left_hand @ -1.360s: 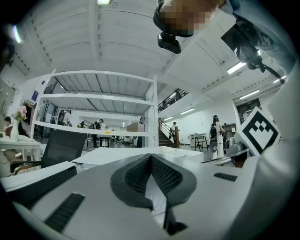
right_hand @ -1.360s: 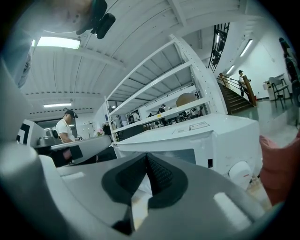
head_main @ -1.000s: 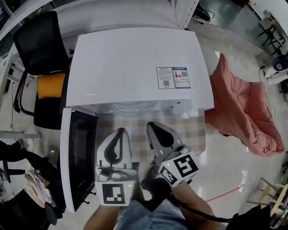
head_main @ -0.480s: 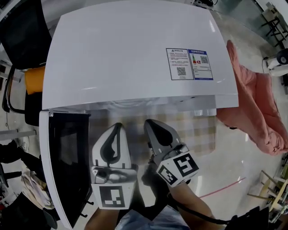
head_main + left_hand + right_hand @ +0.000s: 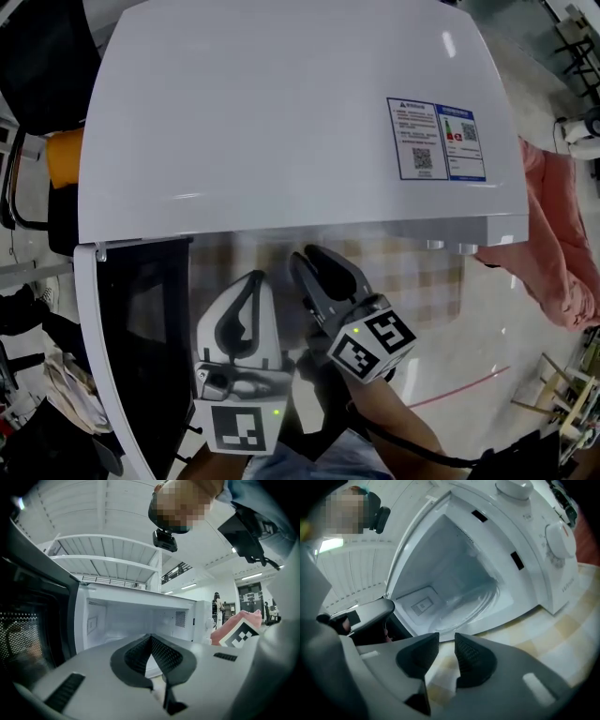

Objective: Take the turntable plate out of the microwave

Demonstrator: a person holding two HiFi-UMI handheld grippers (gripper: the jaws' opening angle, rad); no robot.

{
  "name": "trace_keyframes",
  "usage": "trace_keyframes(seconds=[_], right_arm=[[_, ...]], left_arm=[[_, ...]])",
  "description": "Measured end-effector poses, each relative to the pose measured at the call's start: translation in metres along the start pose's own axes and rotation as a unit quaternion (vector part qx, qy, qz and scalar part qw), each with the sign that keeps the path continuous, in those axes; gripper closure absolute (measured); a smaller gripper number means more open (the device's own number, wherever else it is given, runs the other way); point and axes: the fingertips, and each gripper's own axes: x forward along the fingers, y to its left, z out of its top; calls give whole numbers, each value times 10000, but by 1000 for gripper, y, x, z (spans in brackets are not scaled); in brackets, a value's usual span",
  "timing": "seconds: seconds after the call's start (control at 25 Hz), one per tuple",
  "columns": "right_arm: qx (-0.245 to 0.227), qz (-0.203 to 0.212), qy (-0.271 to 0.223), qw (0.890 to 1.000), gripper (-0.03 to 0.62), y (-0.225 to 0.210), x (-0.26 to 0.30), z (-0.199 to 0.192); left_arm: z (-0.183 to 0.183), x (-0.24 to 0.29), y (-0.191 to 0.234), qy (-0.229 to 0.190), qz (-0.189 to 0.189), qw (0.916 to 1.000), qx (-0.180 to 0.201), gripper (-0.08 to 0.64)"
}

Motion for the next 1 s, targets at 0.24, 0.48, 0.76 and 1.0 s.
trace_keyframes(seconds=[0.24, 0.48, 0.76, 1.0], right_arm=[[676, 29, -34, 9977, 442, -6, 15, 1], [1472, 54, -294, 9887, 442, -13, 28, 11], [2265, 172, -552, 9723, 503, -18, 30, 13], [2498, 257, -631, 9659, 525, -14, 19, 7]], left_arm=[[6, 4, 6, 23, -83, 9999, -83, 554], [9, 4, 13, 48, -16, 9998, -210, 554], [9, 2, 17, 44, -2, 9996, -275, 554], [10, 1, 18, 35, 43, 9996, -259, 554]])
